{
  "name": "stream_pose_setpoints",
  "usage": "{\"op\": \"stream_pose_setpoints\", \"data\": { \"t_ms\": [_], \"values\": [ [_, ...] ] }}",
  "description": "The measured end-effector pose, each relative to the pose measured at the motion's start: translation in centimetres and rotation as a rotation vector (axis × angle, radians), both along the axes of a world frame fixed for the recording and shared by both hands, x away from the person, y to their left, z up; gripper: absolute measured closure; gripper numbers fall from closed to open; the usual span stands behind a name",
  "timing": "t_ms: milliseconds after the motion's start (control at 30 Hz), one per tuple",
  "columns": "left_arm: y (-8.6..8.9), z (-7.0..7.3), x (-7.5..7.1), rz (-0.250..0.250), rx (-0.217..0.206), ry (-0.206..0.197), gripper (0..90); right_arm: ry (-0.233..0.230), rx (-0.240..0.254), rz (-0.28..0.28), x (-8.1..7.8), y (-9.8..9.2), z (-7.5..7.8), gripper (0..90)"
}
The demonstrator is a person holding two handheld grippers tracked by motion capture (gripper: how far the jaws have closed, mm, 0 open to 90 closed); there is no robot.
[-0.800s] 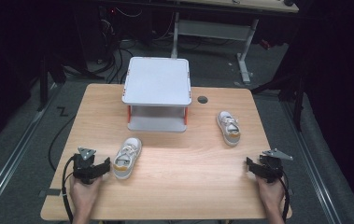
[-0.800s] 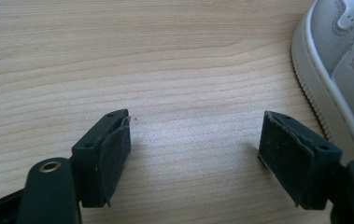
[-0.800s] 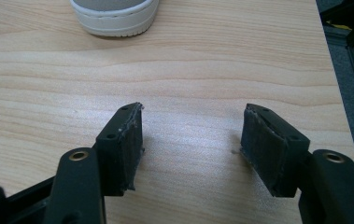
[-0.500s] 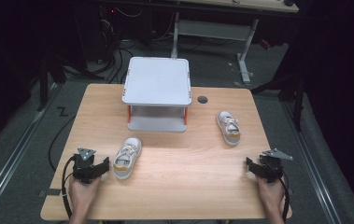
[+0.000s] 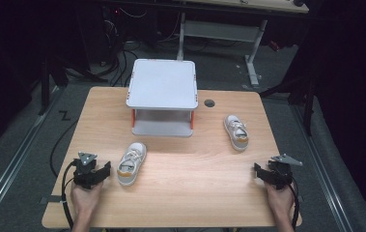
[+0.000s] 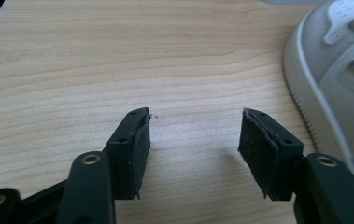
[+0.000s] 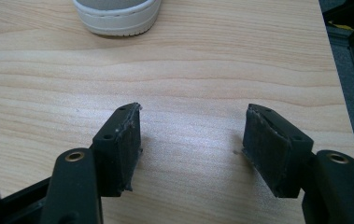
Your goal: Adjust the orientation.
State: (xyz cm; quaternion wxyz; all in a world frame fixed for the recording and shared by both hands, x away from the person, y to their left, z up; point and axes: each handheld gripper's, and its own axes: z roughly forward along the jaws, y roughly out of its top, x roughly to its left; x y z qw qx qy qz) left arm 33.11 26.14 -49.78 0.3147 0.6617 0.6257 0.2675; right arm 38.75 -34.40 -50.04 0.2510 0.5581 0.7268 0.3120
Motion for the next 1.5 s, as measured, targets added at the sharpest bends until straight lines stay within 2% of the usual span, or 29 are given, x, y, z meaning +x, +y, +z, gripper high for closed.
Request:
{"op": "stream_pose_setpoints", "data": {
  "t_ms": [167,400,467,500,700,967,1033,1067,1100,1167,1200,1333,1367,1400,1433,1467,1500],
  "values": [
    [0.1,0.9,-0.5,-0.010,-0.022,-0.012,46.4,-0.001,-0.001,0.001,0.0,0.0,0.0,36.9],
    [-0.1,2.8,-1.4,-0.048,-0.044,-0.037,48.1,-0.001,-0.001,0.002,0.0,0.0,0.0,36.8],
    [-0.3,3.6,-1.6,-0.068,-0.055,-0.049,48.2,0.000,0.000,0.000,0.0,0.0,0.0,36.8],
    [-0.6,4.3,-1.8,-0.093,-0.053,-0.053,48.3,-0.001,-0.001,0.002,0.0,0.0,0.0,36.9],
    [-1.8,5.8,-1.9,-0.150,-0.049,-0.058,47.8,-0.001,-0.001,0.002,0.0,0.0,0.0,36.7],
    [-3.5,5.8,-1.0,-0.224,-0.025,-0.016,47.1,-0.001,-0.001,0.003,0.0,0.0,0.0,36.6],
    [-4.2,5.4,-0.6,-0.254,-0.016,0.015,47.3,0.000,-0.001,0.003,0.0,0.0,0.0,36.6],
    [-4.2,5.4,-0.6,-0.254,-0.016,0.015,47.5,0.000,-0.001,0.003,0.0,0.0,0.0,36.6],
    [-4.6,5.1,-0.2,-0.261,-0.009,0.039,48.0,-0.001,-0.001,0.003,0.0,0.0,0.0,36.5],
    [-4.7,5.0,0.0,-0.265,-0.004,0.051,48.6,-0.001,-0.001,0.003,0.0,0.0,0.0,36.5],
    [-4.9,4.7,0.4,-0.266,0.003,0.069,50.8,-0.001,-0.001,0.003,0.0,0.0,0.0,36.5],
    [-5.2,4.4,0.9,-0.271,0.006,0.085,54.1,-0.001,-0.002,0.004,0.0,0.0,0.0,36.4],
    [-5.5,4.1,1.2,-0.282,0.022,0.103,57.2,-0.001,-0.002,0.004,0.0,0.0,0.0,36.4],
    [-5.5,4.1,1.2,-0.282,0.022,0.103,58.7,-0.001,-0.002,0.004,0.0,0.0,0.0,36.4],
    [-5.7,4.0,1.3,-0.284,0.048,0.100,58.7,-0.001,-0.002,0.004,0.0,0.0,0.0,36.4],
    [-5.7,4.1,1.2,-0.279,0.056,0.093,61.0,-0.001,-0.002,0.004,0.0,0.0,0.0,36.4],
    [-5.5,4.2,1.1,-0.268,0.052,0.081,67.7,-0.001,-0.002,0.004,0.0,0.0,0.0,36.3]
  ]
}}
